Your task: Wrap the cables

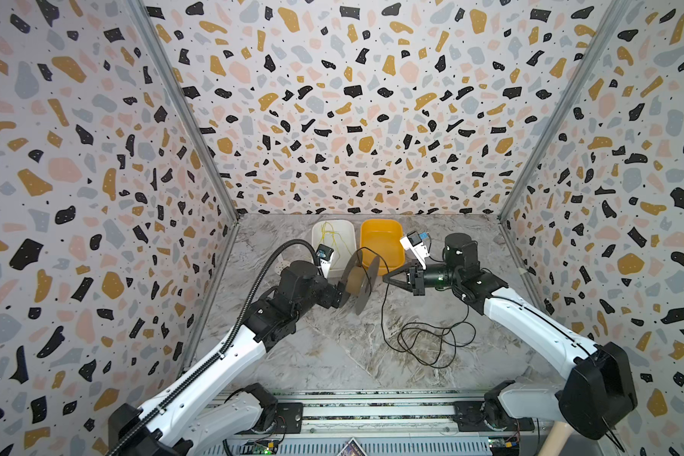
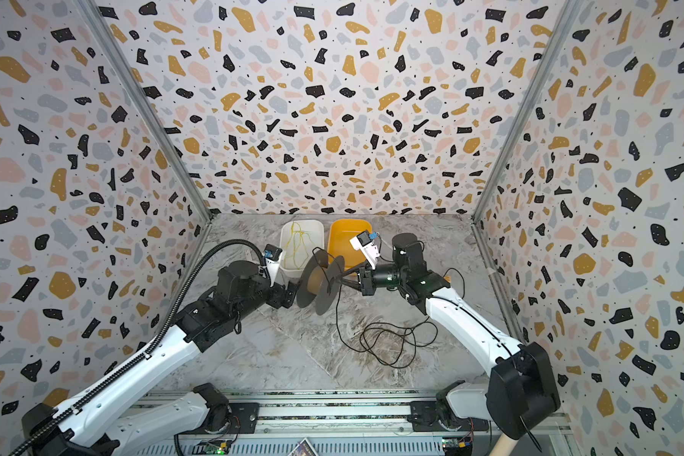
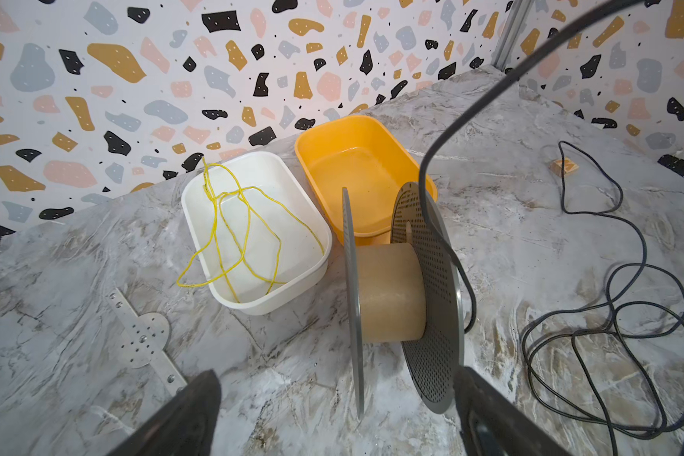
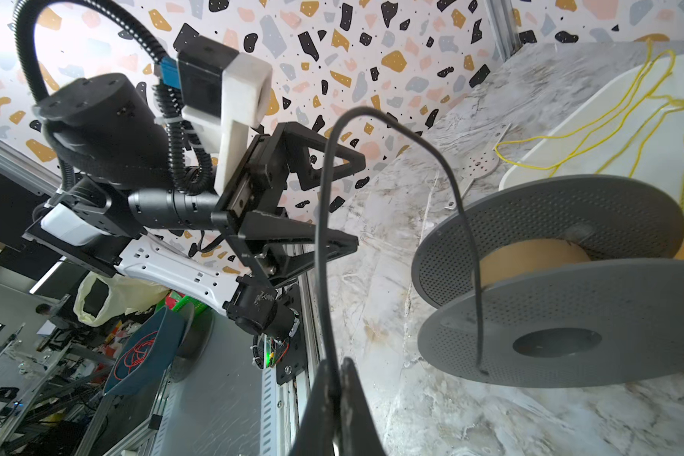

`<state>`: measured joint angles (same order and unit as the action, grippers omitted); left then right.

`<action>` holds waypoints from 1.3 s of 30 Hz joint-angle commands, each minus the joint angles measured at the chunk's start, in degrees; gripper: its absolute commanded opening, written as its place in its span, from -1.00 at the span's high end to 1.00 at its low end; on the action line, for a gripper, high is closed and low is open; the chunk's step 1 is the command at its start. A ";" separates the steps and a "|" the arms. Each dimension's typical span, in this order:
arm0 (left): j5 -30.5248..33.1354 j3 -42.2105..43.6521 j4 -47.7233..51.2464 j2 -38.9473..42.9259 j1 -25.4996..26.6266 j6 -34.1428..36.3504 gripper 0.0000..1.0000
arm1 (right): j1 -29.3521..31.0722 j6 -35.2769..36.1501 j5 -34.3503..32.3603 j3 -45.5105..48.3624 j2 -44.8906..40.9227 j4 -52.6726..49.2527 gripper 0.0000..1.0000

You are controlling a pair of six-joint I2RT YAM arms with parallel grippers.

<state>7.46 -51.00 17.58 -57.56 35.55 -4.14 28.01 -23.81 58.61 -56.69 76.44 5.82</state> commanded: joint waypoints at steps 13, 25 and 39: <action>-0.35 0.96 -2.33 2.33 -1.00 -1.00 -0.86 | 6.00 -8.65 -0.37 -5.18 -2.70 4.15 1.00; 0.32 4.07 -5.11 3.40 -1.94 -1.73 -0.82 | 6.60 -13.41 -3.47 -1.68 1.08 9.83 1.00; -4.36 2.04 -7.24 -5.11 -1.98 -3.68 -0.83 | 1.26 -11.09 -1.35 2.40 4.74 10.07 1.00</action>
<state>4.80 -47.79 14.31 -61.71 33.80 -5.98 29.87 -36.01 55.94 -54.74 81.34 14.17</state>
